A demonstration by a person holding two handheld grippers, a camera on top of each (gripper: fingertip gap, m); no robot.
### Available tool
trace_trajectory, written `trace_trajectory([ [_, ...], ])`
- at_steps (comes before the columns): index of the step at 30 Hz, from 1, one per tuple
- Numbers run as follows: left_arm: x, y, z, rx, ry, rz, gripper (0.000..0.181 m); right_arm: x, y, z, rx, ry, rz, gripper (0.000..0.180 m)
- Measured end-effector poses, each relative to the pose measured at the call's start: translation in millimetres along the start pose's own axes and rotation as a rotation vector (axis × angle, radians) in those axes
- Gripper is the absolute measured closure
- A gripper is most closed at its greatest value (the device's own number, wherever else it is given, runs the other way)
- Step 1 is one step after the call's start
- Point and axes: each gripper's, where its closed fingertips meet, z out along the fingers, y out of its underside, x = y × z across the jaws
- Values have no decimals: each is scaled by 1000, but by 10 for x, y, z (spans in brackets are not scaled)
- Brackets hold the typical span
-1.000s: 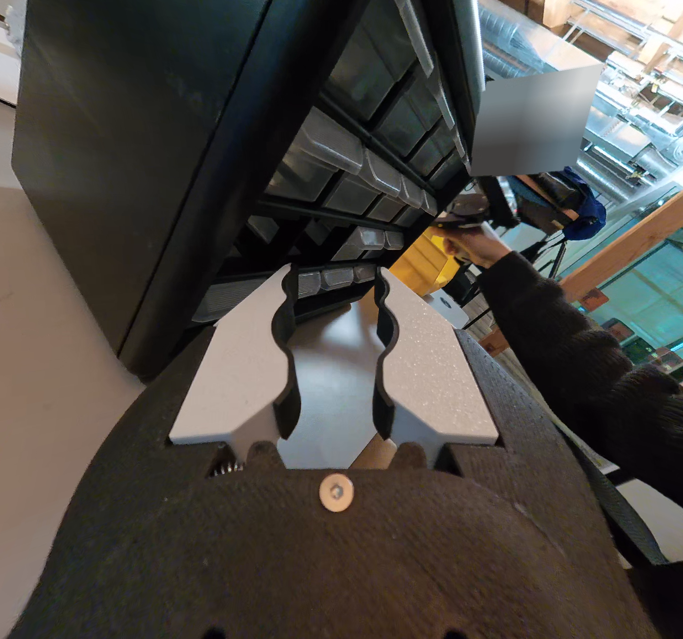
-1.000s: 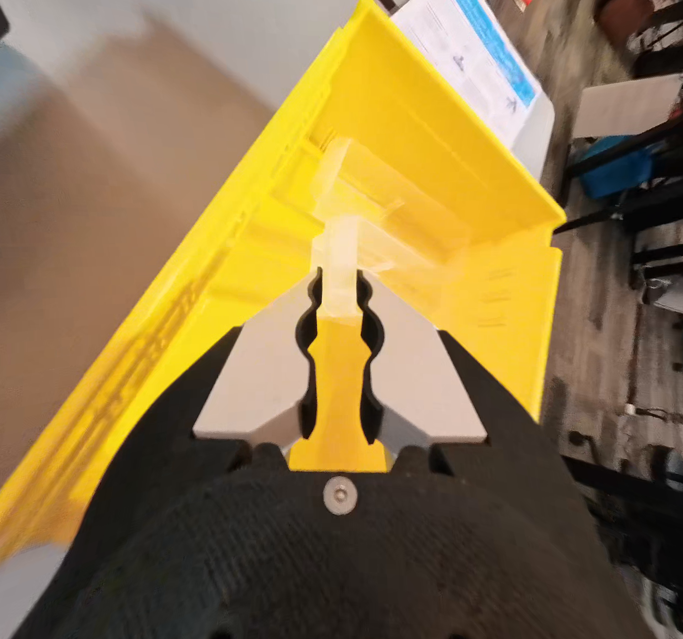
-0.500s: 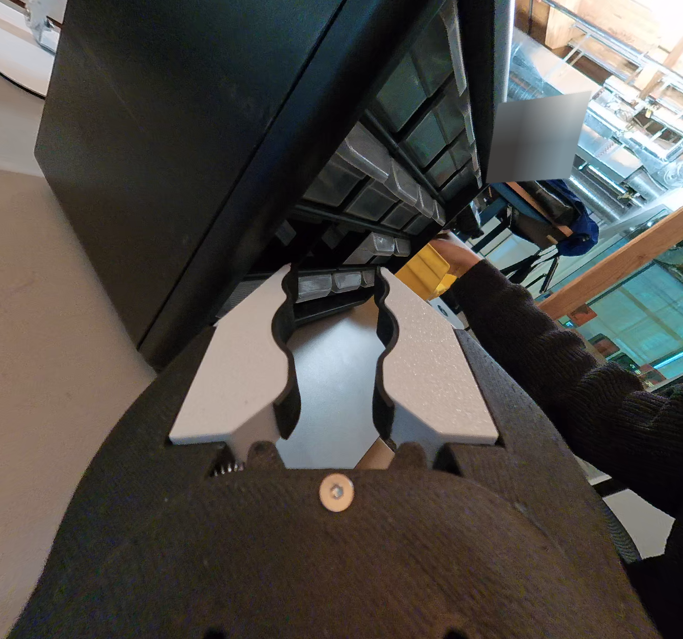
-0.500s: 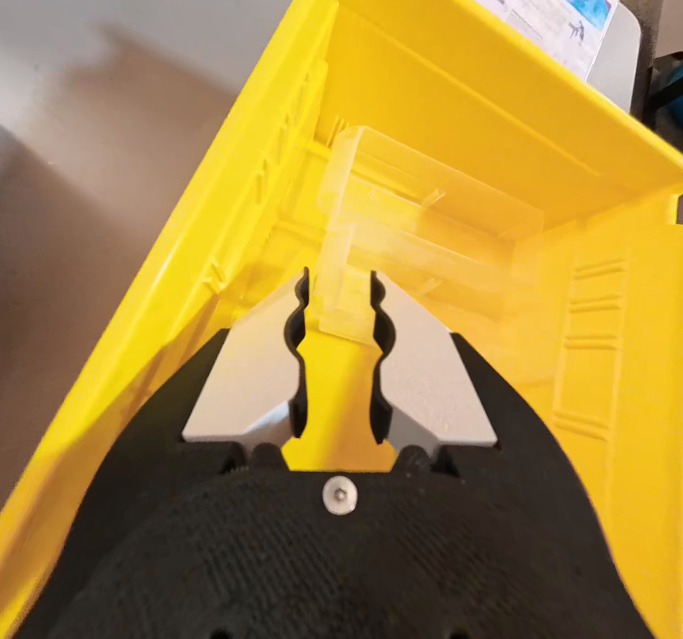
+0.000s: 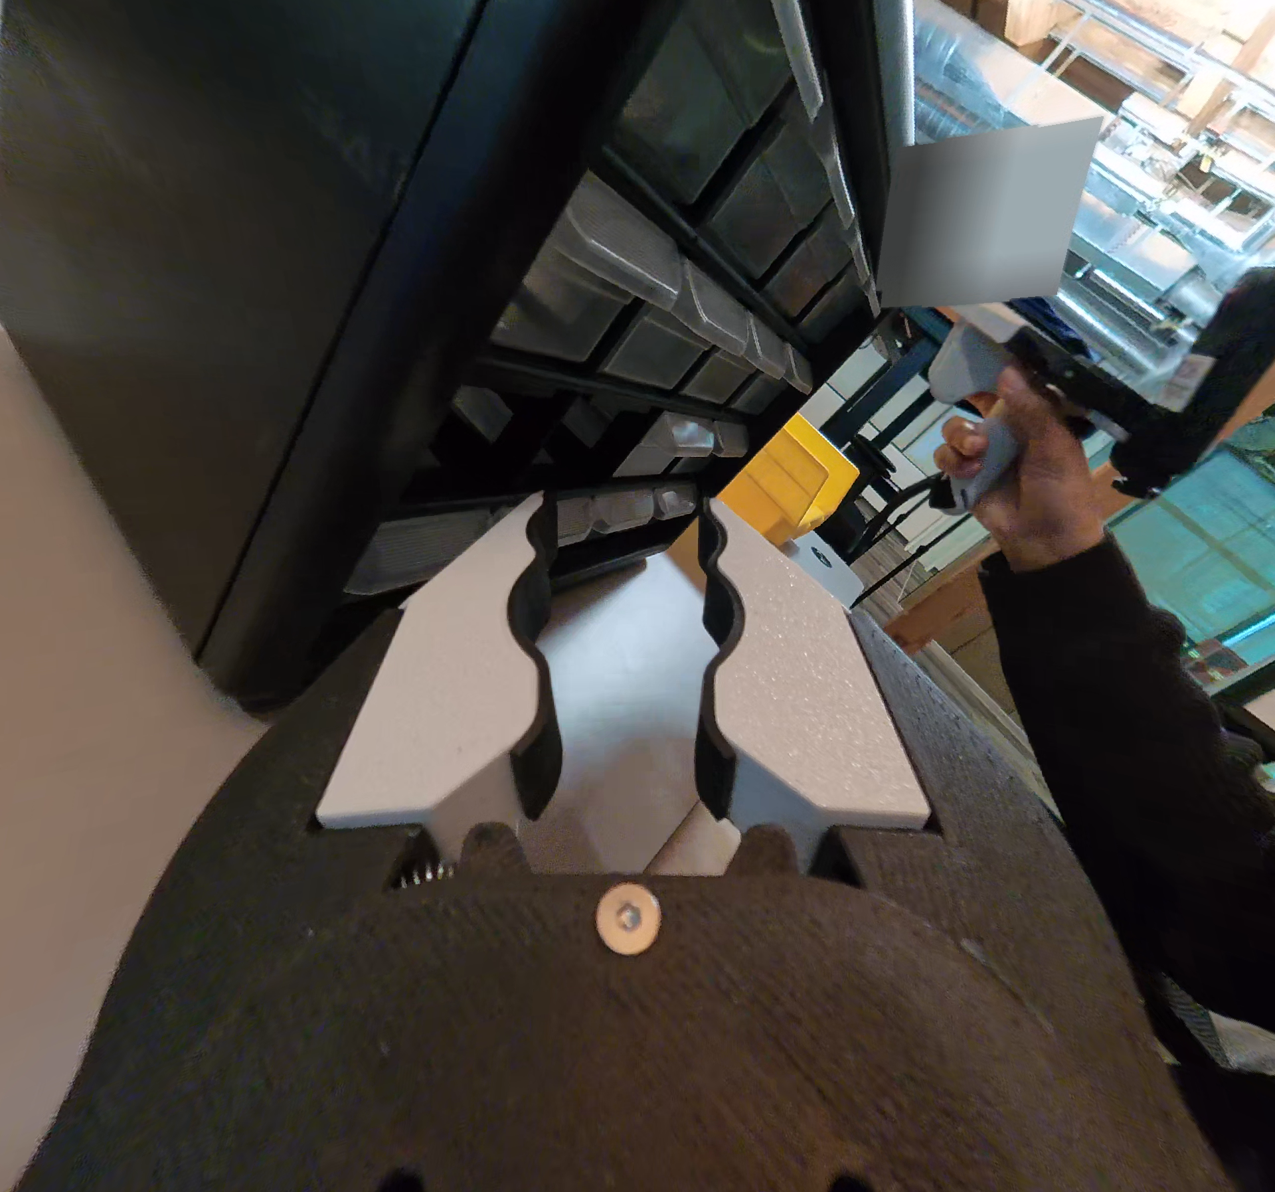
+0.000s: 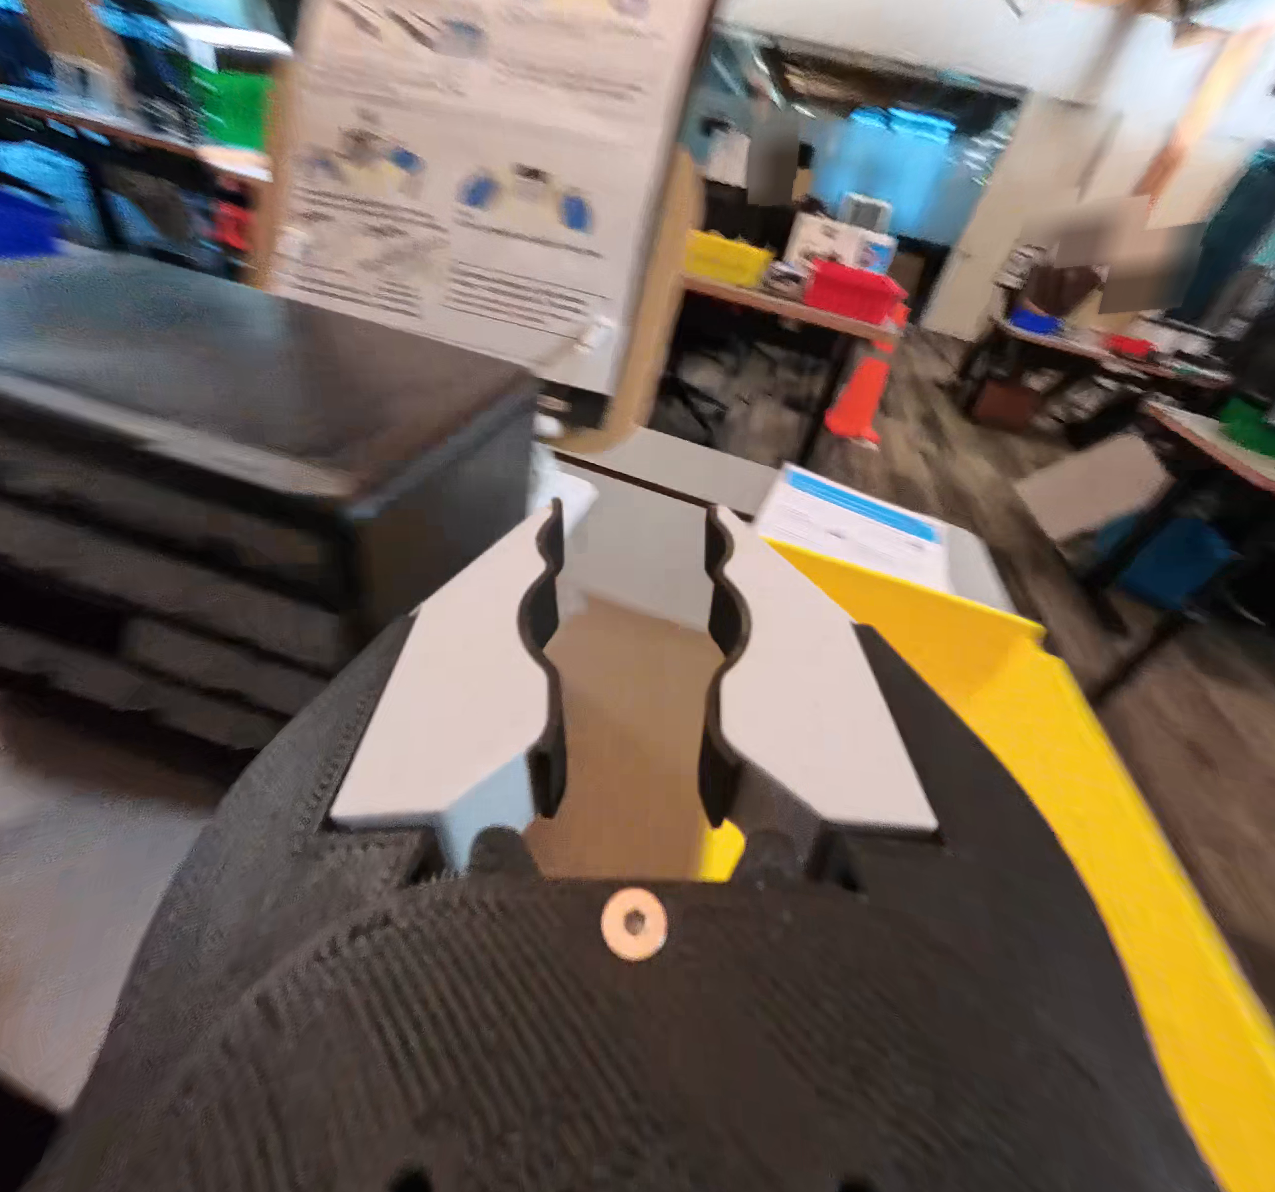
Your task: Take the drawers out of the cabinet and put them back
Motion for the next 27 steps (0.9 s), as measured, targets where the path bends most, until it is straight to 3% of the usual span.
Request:
trace_trajectory([
  [4,127,95,42,-48,50,24,147,-1060,80,-62,97,-136,-119,139],
  [8,209,191,82,-93,63,83,147,-1766,501,23,115,-43,-601,148],
  [9,199,198,108,-95,49,103,147,-1933,670,67,62,-62,-730,139],
  [11,179,199,198,-86,25,148,147,-2164,875,130,4,-83,-886,138],
  [15,170,368,317,-164,-6,304,146,-2241,900,260,40,8,-1107,146],
  [19,244,322,289,-131,5,312,148,-2188,929,369,47,78,-1214,155],
  [21,231,321,276,-135,4,307,147,-2184,897,346,75,102,-1241,170],
  [27,229,312,236,-138,23,262,147,-2205,918,159,62,69,-1209,170],
])
